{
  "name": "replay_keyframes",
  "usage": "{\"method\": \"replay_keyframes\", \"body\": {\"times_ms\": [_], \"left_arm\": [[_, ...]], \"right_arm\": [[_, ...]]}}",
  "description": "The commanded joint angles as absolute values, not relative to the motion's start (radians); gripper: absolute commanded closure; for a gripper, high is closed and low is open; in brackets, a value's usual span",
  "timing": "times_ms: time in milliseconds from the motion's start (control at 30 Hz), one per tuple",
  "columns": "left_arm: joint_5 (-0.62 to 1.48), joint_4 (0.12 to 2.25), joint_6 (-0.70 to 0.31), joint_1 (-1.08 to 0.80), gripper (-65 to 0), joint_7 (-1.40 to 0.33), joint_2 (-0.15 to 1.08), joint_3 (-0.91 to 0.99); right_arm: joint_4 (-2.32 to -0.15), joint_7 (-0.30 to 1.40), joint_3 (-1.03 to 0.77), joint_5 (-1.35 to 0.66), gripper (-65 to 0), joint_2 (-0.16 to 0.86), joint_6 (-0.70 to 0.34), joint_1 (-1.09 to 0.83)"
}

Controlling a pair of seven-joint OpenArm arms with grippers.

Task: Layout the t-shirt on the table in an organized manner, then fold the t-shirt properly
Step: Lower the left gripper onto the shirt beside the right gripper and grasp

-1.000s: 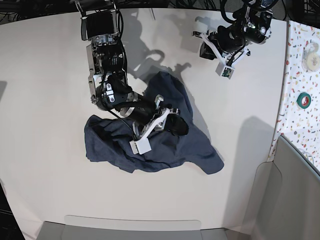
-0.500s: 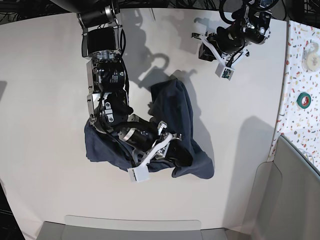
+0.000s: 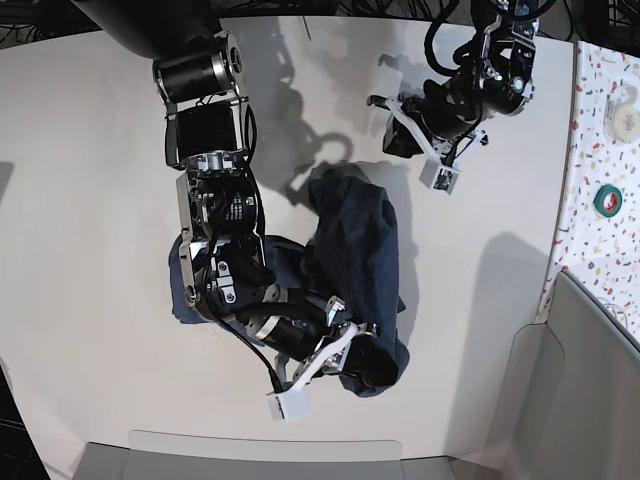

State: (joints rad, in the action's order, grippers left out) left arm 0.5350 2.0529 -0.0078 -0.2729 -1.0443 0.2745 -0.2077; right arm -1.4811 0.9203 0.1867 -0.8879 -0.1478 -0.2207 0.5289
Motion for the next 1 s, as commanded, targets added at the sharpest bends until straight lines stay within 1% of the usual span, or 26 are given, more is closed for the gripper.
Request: {"method": "replay_keyframes", "body": {"times_ms": [0,167,300,367,400,567,667,767,967], "left_arm": [[0.549,2.072,-0.01,-0.251,-11.1,-1.023,0.274,-0.205],[0.549,2.074,-0.01,-0.214,-16.9,-1.01,0.194,-0.206],[0.545,2.074,-0.005,-0.165,-16.7,-1.001,0.163,-0.298],[0.536,2.072,0.001,-0.14,-16.7,-0.955,0.163,-0.367],[0.518,2.071,0.019,-0.133,-16.7,-0.937,0.165,-0.395],[0.334,2.055,0.197,-0.064,-17.0,-0.921,0.165,-0.565],[0.257,2.012,0.255,-0.035,-17.0,-0.921,0.16,-0.624],[0.216,1.957,0.314,-0.004,-17.0,-0.912,0.157,-0.65],[0.206,1.867,0.417,0.05,-17.1,-0.911,0.127,-0.651]], "right_arm": [[-1.48,0.894,0.188,-0.905,0.0,-0.157,-0.229,0.572],[-1.422,0.872,0.186,-0.905,0.0,-0.157,-0.229,0.618],[-1.415,0.805,0.191,-0.903,0.0,-0.157,-0.229,0.618],[-1.415,0.802,0.191,-0.903,0.0,-0.157,-0.229,0.618],[-1.415,0.802,0.191,-0.903,0.0,-0.157,-0.229,0.618],[-1.415,0.802,0.189,-0.865,0.0,-0.157,-0.229,0.618],[-1.42,0.802,0.189,-0.805,0.0,-0.157,-0.229,0.616],[-1.422,0.802,0.189,-0.794,0.0,-0.157,-0.229,0.616],[-1.423,0.802,0.189,-0.786,0.0,-0.157,-0.229,0.616]]}}
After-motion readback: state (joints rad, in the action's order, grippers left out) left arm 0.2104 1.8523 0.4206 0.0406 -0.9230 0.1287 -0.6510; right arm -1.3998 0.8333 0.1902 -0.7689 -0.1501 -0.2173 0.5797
